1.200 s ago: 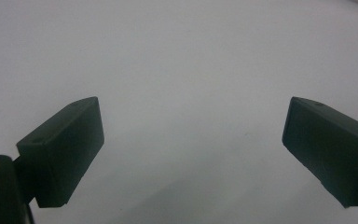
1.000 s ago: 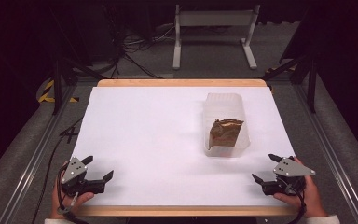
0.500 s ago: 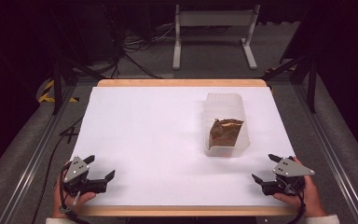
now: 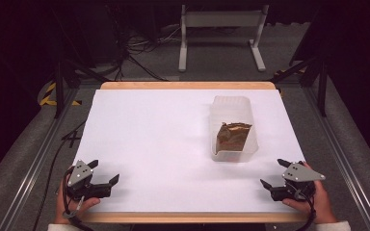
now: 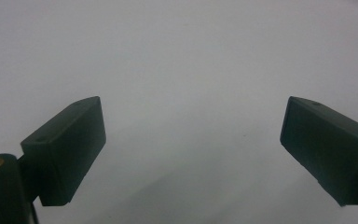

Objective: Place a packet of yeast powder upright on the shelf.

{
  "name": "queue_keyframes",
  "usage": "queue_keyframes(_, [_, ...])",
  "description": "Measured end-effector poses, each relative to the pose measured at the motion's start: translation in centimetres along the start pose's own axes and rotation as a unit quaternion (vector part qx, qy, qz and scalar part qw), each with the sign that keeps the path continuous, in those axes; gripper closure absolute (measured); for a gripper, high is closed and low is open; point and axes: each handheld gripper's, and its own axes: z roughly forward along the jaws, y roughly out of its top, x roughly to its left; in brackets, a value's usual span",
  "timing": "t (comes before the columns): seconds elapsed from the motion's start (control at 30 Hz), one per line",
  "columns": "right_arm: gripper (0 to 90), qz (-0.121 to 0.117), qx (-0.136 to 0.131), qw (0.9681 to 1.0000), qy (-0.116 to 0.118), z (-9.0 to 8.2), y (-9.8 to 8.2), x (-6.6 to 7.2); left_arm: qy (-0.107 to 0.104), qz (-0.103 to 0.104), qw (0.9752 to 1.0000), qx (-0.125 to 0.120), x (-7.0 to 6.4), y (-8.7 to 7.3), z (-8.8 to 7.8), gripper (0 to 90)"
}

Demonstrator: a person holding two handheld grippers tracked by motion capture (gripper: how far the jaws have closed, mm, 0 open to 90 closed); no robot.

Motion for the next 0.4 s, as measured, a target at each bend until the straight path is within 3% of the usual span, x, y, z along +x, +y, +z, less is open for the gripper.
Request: queue_keyframes(0.4, [11.1, 0.003, 0.0, 1.0, 0.002, 0.09, -0.02, -0.05, 0.018, -0.012, 0.9997, 0.011, -0.1, 0.13, 0.41, 9.5])
